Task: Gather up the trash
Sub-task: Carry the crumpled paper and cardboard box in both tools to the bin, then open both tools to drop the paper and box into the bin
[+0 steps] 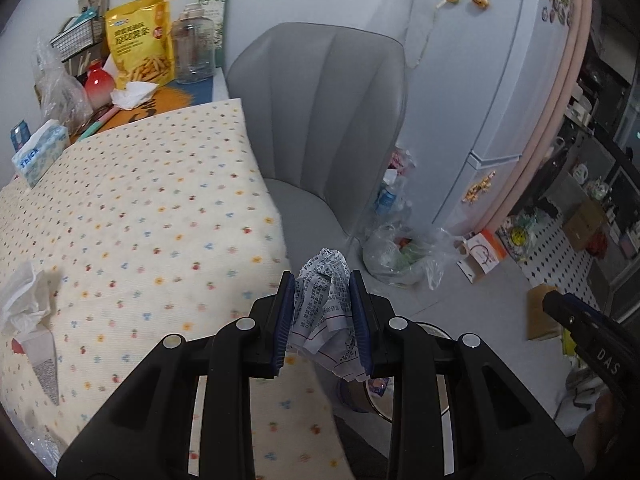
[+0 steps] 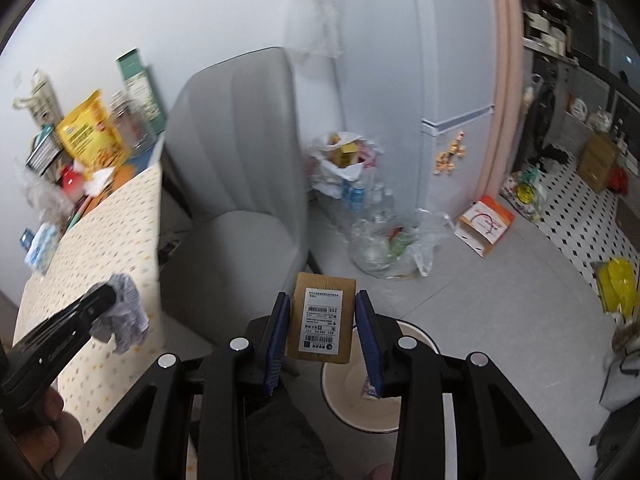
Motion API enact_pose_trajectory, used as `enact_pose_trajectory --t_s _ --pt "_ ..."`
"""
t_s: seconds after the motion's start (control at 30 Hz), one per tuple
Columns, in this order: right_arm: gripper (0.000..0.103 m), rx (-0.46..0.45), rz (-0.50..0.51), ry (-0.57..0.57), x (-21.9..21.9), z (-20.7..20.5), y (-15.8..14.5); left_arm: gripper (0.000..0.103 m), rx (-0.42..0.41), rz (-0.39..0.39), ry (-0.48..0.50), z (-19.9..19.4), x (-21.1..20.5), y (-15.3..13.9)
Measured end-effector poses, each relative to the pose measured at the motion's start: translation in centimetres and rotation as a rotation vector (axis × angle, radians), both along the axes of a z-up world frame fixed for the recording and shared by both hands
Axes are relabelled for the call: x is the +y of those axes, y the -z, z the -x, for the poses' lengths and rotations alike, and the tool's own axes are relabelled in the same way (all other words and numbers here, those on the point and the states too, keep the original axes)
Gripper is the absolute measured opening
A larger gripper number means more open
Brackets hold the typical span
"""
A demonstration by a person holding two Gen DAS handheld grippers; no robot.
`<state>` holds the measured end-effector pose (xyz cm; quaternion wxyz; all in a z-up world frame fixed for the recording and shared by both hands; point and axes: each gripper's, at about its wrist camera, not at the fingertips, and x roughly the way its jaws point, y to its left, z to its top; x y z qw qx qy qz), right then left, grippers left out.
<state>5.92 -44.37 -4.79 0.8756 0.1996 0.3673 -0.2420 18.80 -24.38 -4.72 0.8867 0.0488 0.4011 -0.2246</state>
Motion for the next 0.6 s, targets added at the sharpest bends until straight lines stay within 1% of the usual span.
enact_pose_trajectory --t_s 0.03,0.17,0.23,0.3,0.37,0.6 --pt "0.048 -0.005 -0.003 0.011 -0.5 0.3 0.1 0.028 0.001 -0.007 0.008 0.1 -0.6 0.1" --pt "0.051 -0.009 -0.012 0.029 -1.9 1.8 0.1 0.028 0.008 -0.022 0.033 0.6 -2.8 0.7" --pt "0.055 -0.014 -0.014 0.041 -2.8 2.9 0.0 0.028 0.013 -0.03 0.053 1.0 -4.0 1.1" --pt "0.062 -0.019 -0.011 0.053 -3.2 3.7 -0.1 0.028 0.019 -0.038 0.074 1.6 -5.3 1.5" --pt "0.065 -0.024 -0.002 0.071 -4.0 4.7 -0.3 0.028 0.029 -0.046 0.1 2.2 -6.6 1.9" --pt "0.068 -0.033 0.004 0.147 -6.4 8.5 -0.6 0.028 0.061 -0.062 0.2 4.9 -11.2 2.9"
